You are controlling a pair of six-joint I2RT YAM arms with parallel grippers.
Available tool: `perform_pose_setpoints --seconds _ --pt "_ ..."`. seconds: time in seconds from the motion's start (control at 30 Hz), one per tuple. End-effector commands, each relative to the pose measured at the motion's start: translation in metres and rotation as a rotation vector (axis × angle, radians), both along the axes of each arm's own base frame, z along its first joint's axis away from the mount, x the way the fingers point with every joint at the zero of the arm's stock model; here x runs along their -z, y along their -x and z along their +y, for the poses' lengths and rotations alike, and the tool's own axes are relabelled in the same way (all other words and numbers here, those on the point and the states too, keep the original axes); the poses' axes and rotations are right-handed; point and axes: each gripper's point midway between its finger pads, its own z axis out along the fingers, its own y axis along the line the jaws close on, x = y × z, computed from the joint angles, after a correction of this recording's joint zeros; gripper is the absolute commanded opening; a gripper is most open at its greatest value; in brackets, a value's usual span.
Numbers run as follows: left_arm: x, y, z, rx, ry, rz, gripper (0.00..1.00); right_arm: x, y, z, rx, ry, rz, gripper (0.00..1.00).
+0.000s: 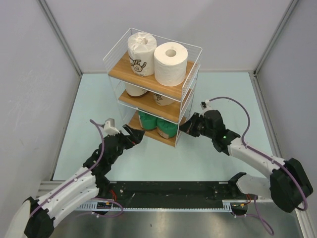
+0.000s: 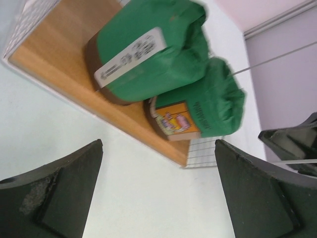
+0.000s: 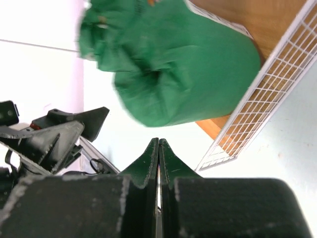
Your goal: Place and organize the paper towels onto the shelf
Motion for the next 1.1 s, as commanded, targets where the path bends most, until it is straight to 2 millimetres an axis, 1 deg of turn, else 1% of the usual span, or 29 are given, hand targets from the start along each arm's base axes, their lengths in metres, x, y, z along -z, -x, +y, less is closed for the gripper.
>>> perform_pose_setpoints --seconds 0.0,0.03,0.07,0.1,0.17,0.2,0.23,0.27,0.3,0.37,0.4,0.43,0.47,0.5,0.53,0.57,0.6,0.63,0.67,0.73,0.77,0.8,0.83,0.87,0.93,0.97,1.0,1.03,1.07 --pt "-0.064 -0.005 -0.001 -0.005 0.052 -0.108 1.0 -0.027 0.006 -0.022 0.043 0.051 -0.067 0.02" --pt "-0.07 -0.006 0.002 -0.009 0.046 -0.114 1.0 -0.03 0.008 -0.026 0.055 0.057 -0.077 0.02" --pt "-0.08 -0.008 0.003 -0.01 0.036 -0.136 1.0 -0.028 0.009 -0.034 0.077 0.082 -0.07 0.02" --pt "-0.098 -0.011 0.007 -0.029 0.037 -0.156 1.0 -0.037 0.012 -0.038 0.086 0.075 -0.092 0.02" --pt "-0.109 -0.016 0.013 -0.052 0.021 -0.161 1.0 -0.038 0.015 -0.045 0.104 0.091 -0.094 0.02" --pt "-0.123 -0.021 0.021 -0.08 0.032 -0.178 1.0 -0.039 0.015 -0.049 0.11 0.093 -0.097 0.02" --pt "-0.128 -0.022 0.026 -0.095 0.04 -0.184 0.99 -0.043 0.016 -0.051 0.116 0.089 -0.106 0.02" --pt "-0.134 -0.024 0.03 -0.111 0.06 -0.191 0.97 -0.041 0.017 -0.054 0.119 0.098 -0.099 0.02" --pt "-0.143 -0.025 0.041 -0.146 0.077 -0.209 0.96 -0.041 0.017 -0.056 0.124 0.101 -0.097 0.02" --pt "-0.144 -0.023 0.054 -0.199 0.103 -0.192 0.93 -0.04 0.018 -0.059 0.127 0.106 -0.093 0.02" --pt "-0.15 -0.019 0.068 -0.253 0.121 -0.213 0.91 -0.04 0.018 -0.06 0.129 0.109 -0.093 0.02" --pt "-0.144 -0.016 0.076 -0.285 0.117 -0.19 0.9 -0.04 0.017 -0.062 0.133 0.11 -0.094 0.02" --pt "-0.146 -0.012 0.083 -0.321 0.146 -0.19 0.88 -0.039 0.017 -0.062 0.133 0.114 -0.093 0.02" --pt "-0.143 -0.008 0.088 -0.347 0.157 -0.187 0.88 -0.04 0.017 -0.062 0.132 0.114 -0.096 0.02" --pt "-0.144 0.001 0.101 -0.399 0.176 -0.201 0.86 -0.039 0.015 -0.063 0.137 0.116 -0.097 0.02" --pt "-0.144 0.004 0.106 -0.426 0.209 -0.204 0.82 -0.038 0.015 -0.063 0.133 0.118 -0.091 0.02" --pt "-0.138 0.007 0.11 -0.448 0.22 -0.204 0.8 -0.037 0.015 -0.063 0.132 0.118 -0.09 0.02" --pt "-0.147 0.013 0.12 -0.488 0.256 -0.249 0.78 -0.036 0.014 -0.064 0.134 0.12 -0.084 0.02" --pt "-0.148 0.013 0.124 -0.507 0.263 -0.264 0.73 -0.036 0.014 -0.064 0.135 0.119 -0.082 0.02" --pt "-0.158 0.013 0.134 -0.553 0.256 -0.3 0.68 -0.035 0.014 -0.066 0.136 0.122 -0.081 0.02" --pt "-0.157 0.007 0.14 -0.594 0.204 -0.287 0.64 -0.034 0.014 -0.067 0.139 0.125 -0.075 0.02" --pt "-0.168 0.005 0.142 -0.604 0.195 -0.302 0.62 -0.034 0.014 -0.068 0.142 0.125 -0.075 0.02" --pt "-0.175 0.001 0.143 -0.613 0.19 -0.312 0.59 -0.032 0.015 -0.07 0.146 0.133 -0.067 0.02" --pt "-0.17 -0.01 0.141 -0.623 0.157 -0.283 0.52 -0.033 0.014 -0.073 0.157 0.133 -0.068 0.02" --pt "-0.184 -0.02 0.142 -0.633 0.176 -0.314 0.44 -0.035 0.016 -0.076 0.161 0.133 -0.072 0.02" --pt "-0.183 -0.028 0.142 -0.636 0.177 -0.31 0.35 -0.036 0.016 -0.078 0.164 0.13 -0.075 0.02" --pt "-0.184 -0.034 0.148 -0.641 0.184 -0.312 0.32 -0.038 0.016 -0.08 0.169 0.129 -0.081 0.02" --pt "-0.189 -0.039 0.152 -0.646 0.217 -0.326 0.25 -0.038 0.017 -0.082 0.173 0.129 -0.077 0.02" --pt "-0.191 -0.043 0.157 -0.651 0.228 -0.333 0.22 -0.04 0.017 -0.083 0.174 0.128 -0.082 0.02"
